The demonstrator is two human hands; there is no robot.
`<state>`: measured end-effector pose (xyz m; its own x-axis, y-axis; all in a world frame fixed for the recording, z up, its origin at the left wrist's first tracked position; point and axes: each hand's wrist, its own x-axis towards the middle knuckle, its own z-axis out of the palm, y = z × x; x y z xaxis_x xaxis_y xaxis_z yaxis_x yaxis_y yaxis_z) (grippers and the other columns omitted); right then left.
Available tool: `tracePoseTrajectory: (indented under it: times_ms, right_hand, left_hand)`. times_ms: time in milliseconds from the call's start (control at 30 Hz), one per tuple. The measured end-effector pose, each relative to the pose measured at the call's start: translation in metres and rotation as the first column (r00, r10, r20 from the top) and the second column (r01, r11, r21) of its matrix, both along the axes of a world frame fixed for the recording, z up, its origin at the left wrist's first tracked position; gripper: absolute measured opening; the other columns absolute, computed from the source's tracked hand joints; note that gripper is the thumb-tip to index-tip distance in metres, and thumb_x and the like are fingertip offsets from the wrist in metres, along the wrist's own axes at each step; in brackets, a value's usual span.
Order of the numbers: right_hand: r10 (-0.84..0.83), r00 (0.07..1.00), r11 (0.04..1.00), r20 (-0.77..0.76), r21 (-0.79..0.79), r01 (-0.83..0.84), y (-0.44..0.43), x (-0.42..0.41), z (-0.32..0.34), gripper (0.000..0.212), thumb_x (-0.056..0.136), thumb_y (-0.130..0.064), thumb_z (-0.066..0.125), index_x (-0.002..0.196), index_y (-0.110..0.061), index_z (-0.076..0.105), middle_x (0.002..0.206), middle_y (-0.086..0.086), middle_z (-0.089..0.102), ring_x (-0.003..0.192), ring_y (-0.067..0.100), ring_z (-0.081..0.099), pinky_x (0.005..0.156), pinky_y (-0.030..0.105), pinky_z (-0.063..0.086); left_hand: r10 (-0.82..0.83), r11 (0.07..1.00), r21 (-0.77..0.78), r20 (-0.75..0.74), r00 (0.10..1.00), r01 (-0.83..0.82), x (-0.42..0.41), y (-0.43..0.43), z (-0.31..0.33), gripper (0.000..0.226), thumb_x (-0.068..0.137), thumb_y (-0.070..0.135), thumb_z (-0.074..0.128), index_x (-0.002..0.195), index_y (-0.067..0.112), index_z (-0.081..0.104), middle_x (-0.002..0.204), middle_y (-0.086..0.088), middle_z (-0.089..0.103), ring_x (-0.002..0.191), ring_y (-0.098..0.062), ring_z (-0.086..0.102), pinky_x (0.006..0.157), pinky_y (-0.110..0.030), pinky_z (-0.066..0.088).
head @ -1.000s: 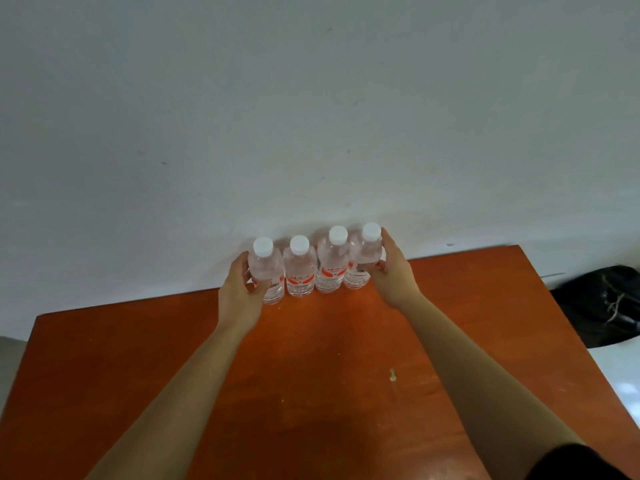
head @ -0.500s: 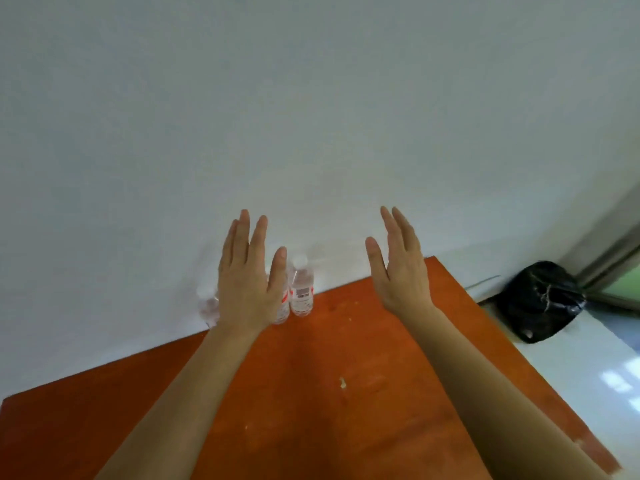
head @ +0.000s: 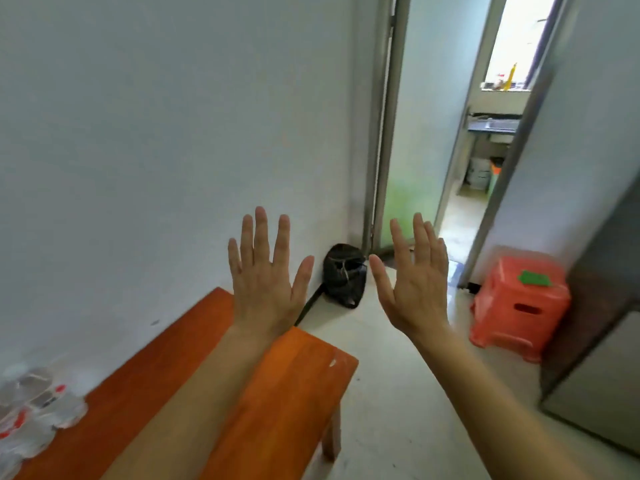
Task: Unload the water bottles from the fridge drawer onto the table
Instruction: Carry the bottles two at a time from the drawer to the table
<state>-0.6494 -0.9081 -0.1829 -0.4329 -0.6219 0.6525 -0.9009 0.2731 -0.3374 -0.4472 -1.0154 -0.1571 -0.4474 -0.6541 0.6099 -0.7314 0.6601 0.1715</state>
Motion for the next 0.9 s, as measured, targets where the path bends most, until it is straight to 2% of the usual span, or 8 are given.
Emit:
tracePoseTrajectory:
  times_ms: [100, 233, 433, 667, 767, 900]
  right_hand:
    - [-0.165, 0.986, 0.986, -0.005, 0.023, 0.165, 0.094, -0.091, -0.003, 0.067, 0.1, -0.054, 0.039, 0.158, -0.023, 0.026, 0.166, 0.014, 0.015, 0.154, 0.031, 0.01, 0.123, 0.053, 0.014]
    - [-0.364, 0.932, 0.93, -0.005, 0.064, 0.363, 0.199, -0.182, 0.001, 0.067, 0.1, -0.056, 0.031, 0.159, -0.024, 0.021, 0.166, 0.014, 0.014, 0.153, 0.033, 0.012, 0.124, 0.049, 0.007]
    - [-0.568, 0.823, 0.822, 0.016, 0.064, 0.566, 0.301, -0.283, -0.018, 0.069, 0.1, -0.055, 0.037, 0.158, -0.022, 0.021, 0.166, 0.015, 0.012, 0.154, 0.031, 0.009, 0.123, 0.053, 0.009]
    - [-0.694, 0.719, 0.709, -0.025, 0.147, 0.69, 0.362, -0.403, -0.042, 0.072, 0.099, -0.055, 0.038, 0.159, -0.019, 0.021, 0.166, 0.015, 0.013, 0.154, 0.03, 0.01, 0.124, 0.051, 0.009]
    - [-0.749, 0.661, 0.647, -0.044, 0.17, 0.744, 0.388, -0.461, -0.043, 0.07, 0.098, -0.055, 0.037, 0.157, -0.017, 0.027, 0.164, 0.018, 0.02, 0.152, 0.033, 0.018, 0.122, 0.053, 0.016]
    - [-0.829, 0.558, 0.534, -0.048, 0.232, 0.813, 0.43, -0.52, -0.044, 0.07, 0.099, -0.057, 0.032, 0.157, -0.019, 0.026, 0.164, 0.016, 0.019, 0.152, 0.031, 0.016, 0.122, 0.052, 0.017]
  left_hand:
    - [-0.169, 0.986, 0.012, 0.017, 0.985, 0.169, -0.108, 0.06, -0.001, 0.072, 0.099, 0.062, 0.014, 0.159, 0.022, 0.006, 0.166, -0.011, -0.007, 0.153, -0.029, -0.007, 0.12, -0.059, 0.01]
    - [-0.357, 0.934, 0.013, 0.017, 0.934, 0.357, -0.224, 0.129, -0.005, 0.071, 0.1, 0.059, 0.022, 0.159, 0.019, 0.014, 0.166, -0.012, 0.0, 0.153, -0.029, -0.001, 0.12, -0.059, 0.014]
    - [-0.58, 0.815, 0.043, 0.037, 0.814, 0.578, -0.363, 0.196, -0.022, 0.072, 0.099, 0.059, 0.025, 0.159, 0.021, 0.013, 0.167, -0.01, 0.0, 0.154, -0.028, 0.0, 0.12, -0.058, 0.014]
    - [-0.706, 0.707, 0.103, 0.052, 0.706, 0.699, -0.53, 0.239, -0.045, 0.073, 0.098, 0.06, 0.024, 0.158, 0.019, 0.016, 0.166, -0.012, 0.004, 0.153, -0.031, 0.003, 0.117, -0.062, 0.019]
    - [-0.736, 0.676, 0.17, 0.104, 0.669, 0.717, -0.614, 0.258, -0.052, 0.075, 0.096, 0.066, 0.009, 0.158, 0.024, 0.009, 0.167, -0.009, -0.003, 0.153, -0.029, -0.004, 0.12, -0.058, 0.012]
    - [-0.813, 0.582, 0.221, 0.158, 0.56, 0.783, -0.707, 0.295, -0.06, 0.072, 0.1, 0.063, 0.018, 0.159, 0.026, -0.002, 0.166, -0.006, -0.014, 0.152, -0.024, -0.015, 0.122, -0.054, 0.006]
